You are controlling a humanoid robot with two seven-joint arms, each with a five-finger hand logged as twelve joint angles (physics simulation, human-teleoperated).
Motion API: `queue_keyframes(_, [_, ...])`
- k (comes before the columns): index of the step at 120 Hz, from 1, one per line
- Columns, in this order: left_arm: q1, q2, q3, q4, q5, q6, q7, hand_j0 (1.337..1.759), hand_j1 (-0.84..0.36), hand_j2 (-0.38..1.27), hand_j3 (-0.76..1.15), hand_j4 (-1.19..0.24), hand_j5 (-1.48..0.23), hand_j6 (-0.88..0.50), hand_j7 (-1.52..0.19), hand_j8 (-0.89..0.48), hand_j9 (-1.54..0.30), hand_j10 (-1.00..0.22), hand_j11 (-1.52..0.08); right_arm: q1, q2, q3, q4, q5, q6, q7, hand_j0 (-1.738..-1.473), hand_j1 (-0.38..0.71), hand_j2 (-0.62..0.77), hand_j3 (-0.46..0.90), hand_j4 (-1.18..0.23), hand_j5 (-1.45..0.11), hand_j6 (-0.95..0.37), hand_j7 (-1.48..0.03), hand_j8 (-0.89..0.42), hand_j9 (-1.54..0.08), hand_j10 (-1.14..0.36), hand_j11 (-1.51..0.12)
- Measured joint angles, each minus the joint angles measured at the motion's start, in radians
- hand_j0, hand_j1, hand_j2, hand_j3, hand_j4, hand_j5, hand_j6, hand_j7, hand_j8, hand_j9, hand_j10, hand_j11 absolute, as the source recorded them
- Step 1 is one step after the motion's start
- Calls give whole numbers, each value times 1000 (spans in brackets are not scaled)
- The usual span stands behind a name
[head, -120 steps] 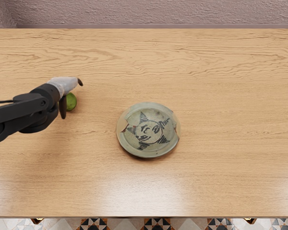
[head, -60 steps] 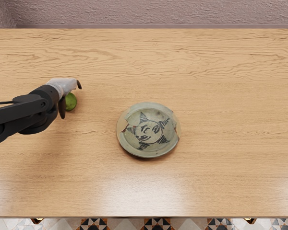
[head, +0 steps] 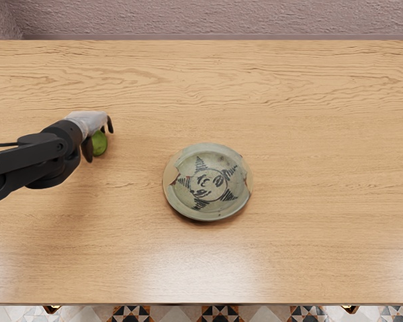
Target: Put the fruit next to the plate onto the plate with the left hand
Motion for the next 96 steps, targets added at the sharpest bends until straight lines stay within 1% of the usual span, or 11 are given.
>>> queue_keyframes(11, [0, 2, 0, -2, -3, -2, 0, 1657, -183, 137, 0, -475, -604, -374, -608, -327, -612, -469, -611, 0, 0, 0, 0, 0, 0, 0, -1658, -349, 0, 0, 0, 0, 0, 0, 0, 0, 0, 0])
queue_keyframes(16, [0, 1, 0, -2, -3, -3, 1, 1656, -187, 119, 0, -490, -627, -362, -629, -309, -636, -485, -635, 0, 0, 0, 0, 0, 0, 0, -1658, -349, 0, 0, 0, 0, 0, 0, 0, 0, 0, 0])
queue_keyframes(19, [1, 1, 0, -2, -3, -3, 1, 1656, -192, 152, 0, -500, -637, -359, -638, -306, -647, -494, -645, 0, 0, 0, 0, 0, 0, 0, -1658, -349, 0, 0, 0, 0, 0, 0, 0, 0, 0, 0])
queue_keyframes(35, [2, 0, 0, -3, -4, -4, 1, 1655, -212, 169, 0, -548, -685, -327, -689, -249, -706, -543, -704, 0, 0, 0, 0, 0, 0, 0, -1658, -349, 0, 0, 0, 0, 0, 0, 0, 0, 0, 0])
queue_keyframes(59, [3, -1, 12, -2, 0, -2, 1, 1653, -237, 189, 0, -610, -704, -293, -733, -207, -764, -523, -767, 0, 0, 0, 0, 0, 0, 0, -1658, -349, 0, 0, 0, 0, 0, 0, 0, 0, 0, 0])
queue_keyframes(64, [1, -2, 18, -2, 2, -2, 1, 1652, -263, 220, 0, -629, -704, -285, -737, -194, -777, -513, -783, 0, 0, 0, 0, 0, 0, 0, -1658, -349, 0, 0, 0, 0, 0, 0, 0, 0, 0, 0])
queue_keyframes(71, [0, -2, 24, -2, 3, -2, 1, 1650, -267, 243, 0, -646, -718, -277, -756, -168, -803, -499, -807, 0, 0, 0, 0, 0, 0, 0, -1658, -349, 0, 0, 0, 0, 0, 0, 0, 0, 0, 0])
queue_keyframes(82, [-3, 0, 29, -2, 1, -6, 2, 1646, -298, 289, 0, -646, -774, -243, -809, -128, -845, -477, -845, 0, 0, 0, 0, 0, 0, 0, -1658, -349, 0, 0, 0, 0, 0, 0, 0, 0, 0, 0])
queue_keyframes(96, [-6, 3, 30, -3, -7, -7, 1, 1647, -262, 263, 0, -655, -837, -234, -858, -116, -882, -471, -871, 0, 0, 0, 0, 0, 0, 0, -1658, -349, 0, 0, 0, 0, 0, 0, 0, 0, 0, 0])
